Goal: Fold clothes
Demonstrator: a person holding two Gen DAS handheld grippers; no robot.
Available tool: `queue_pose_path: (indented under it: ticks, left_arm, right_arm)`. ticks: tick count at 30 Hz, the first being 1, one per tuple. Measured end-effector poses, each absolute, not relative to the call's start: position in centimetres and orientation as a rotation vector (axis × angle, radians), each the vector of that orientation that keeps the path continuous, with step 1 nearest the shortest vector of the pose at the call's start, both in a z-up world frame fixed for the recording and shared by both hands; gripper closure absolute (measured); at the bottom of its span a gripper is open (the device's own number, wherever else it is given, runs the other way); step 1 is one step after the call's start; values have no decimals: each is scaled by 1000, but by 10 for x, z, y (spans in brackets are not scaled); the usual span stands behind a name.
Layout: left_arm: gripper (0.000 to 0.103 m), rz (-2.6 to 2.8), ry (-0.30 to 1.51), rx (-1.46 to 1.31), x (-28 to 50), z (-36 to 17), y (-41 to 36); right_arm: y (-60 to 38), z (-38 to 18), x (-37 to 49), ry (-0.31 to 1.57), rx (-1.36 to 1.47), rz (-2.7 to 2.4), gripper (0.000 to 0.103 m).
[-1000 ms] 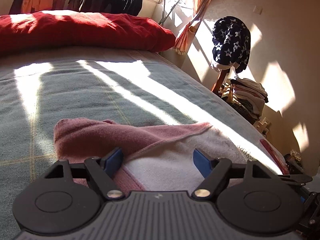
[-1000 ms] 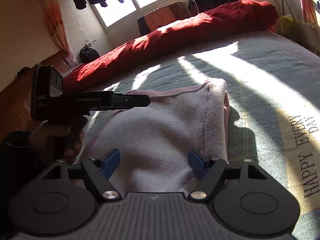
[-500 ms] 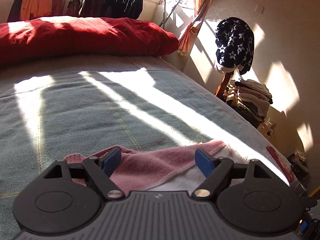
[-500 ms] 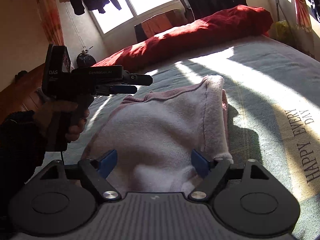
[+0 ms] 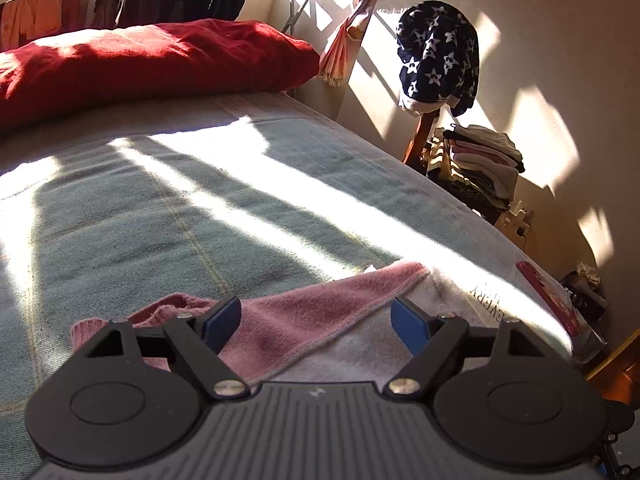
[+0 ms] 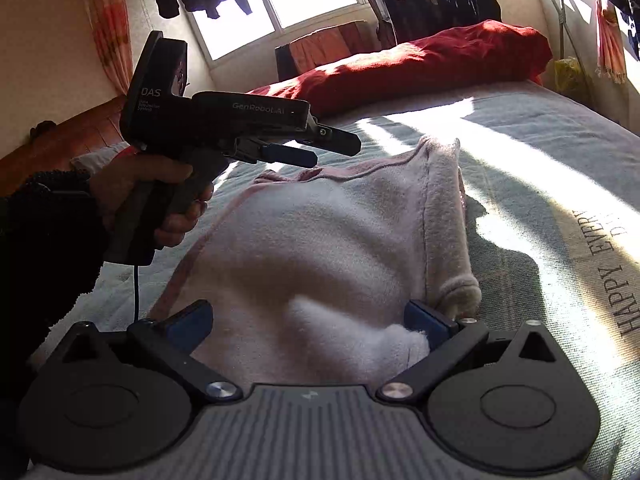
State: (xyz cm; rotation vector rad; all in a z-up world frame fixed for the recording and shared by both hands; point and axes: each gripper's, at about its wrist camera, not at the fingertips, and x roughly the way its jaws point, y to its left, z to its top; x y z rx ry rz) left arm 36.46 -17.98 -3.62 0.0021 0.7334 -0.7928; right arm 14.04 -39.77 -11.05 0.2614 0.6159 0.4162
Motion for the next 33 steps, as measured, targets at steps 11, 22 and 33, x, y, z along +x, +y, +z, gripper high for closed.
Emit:
queue_pose_path:
  ticks: [11, 22, 33]
  left_arm:
    - [15, -819, 732, -28, 267, -44, -134]
    - [14, -742, 712, -183, 240, -34, -131]
    - [14, -708, 726, -250, 236, -38, -125]
  right_arm:
    - [-397, -98, 119, 651, 285, 278, 0]
    - [-393, -90, 89, 596, 238, 269, 0]
    - [-402, -107, 91, 642, 326, 253, 0]
